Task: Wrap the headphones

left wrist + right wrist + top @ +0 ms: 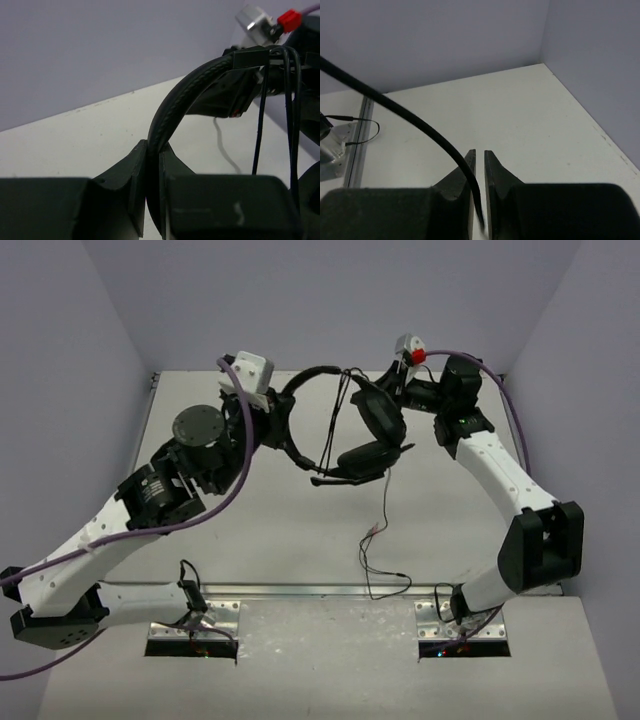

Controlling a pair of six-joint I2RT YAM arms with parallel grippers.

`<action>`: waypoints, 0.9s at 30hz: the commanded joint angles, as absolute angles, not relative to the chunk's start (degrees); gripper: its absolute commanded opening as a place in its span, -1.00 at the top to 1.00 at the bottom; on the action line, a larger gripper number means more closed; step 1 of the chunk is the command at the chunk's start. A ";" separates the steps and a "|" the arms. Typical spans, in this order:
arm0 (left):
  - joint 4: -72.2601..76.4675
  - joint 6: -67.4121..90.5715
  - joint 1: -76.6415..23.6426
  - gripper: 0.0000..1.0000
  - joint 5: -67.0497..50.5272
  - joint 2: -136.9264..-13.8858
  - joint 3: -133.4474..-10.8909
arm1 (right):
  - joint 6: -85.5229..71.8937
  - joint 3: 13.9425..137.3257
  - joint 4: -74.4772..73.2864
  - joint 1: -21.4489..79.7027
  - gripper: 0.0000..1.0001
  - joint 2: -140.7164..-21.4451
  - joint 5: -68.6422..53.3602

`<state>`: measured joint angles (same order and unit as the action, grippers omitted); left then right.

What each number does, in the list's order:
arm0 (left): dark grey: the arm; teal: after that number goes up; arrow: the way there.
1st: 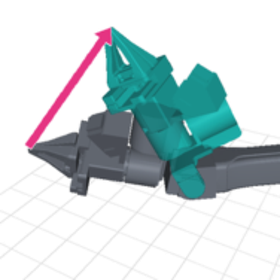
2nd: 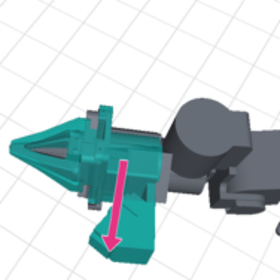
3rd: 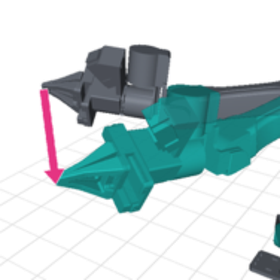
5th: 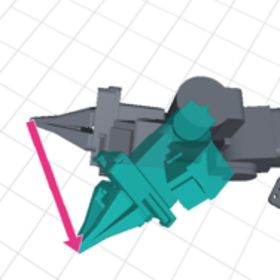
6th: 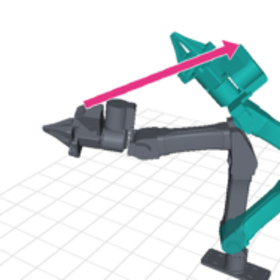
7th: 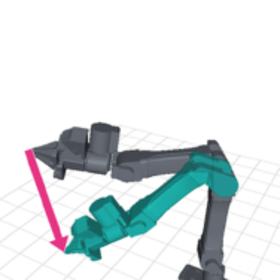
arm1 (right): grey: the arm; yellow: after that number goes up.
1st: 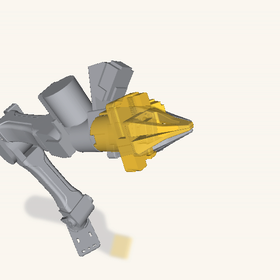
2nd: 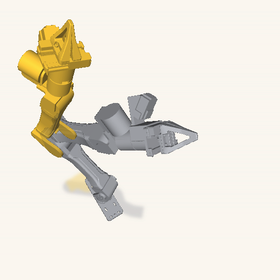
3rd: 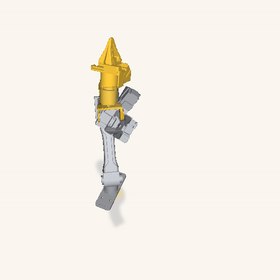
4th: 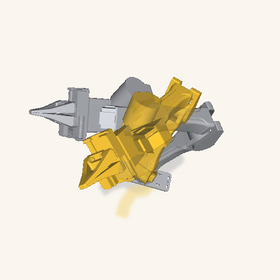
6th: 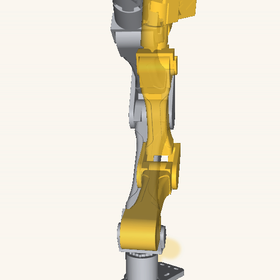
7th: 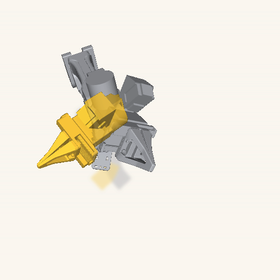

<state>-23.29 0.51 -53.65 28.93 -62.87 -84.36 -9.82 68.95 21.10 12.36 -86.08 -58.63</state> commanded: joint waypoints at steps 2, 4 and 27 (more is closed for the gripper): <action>-20.14 0.97 -54.40 0.99 37.26 -58.46 -89.56 | -10.64 74.18 17.41 11.69 0.67 -88.94 -59.77; -18.56 2.71 -54.32 0.99 34.81 -56.44 -89.30 | -11.16 73.92 17.05 12.30 0.63 -89.56 -59.85; -36.90 14.14 -46.80 0.99 54.68 -90.59 -136.64 | -39.53 49.06 70.73 34.62 0.83 -104.14 -53.61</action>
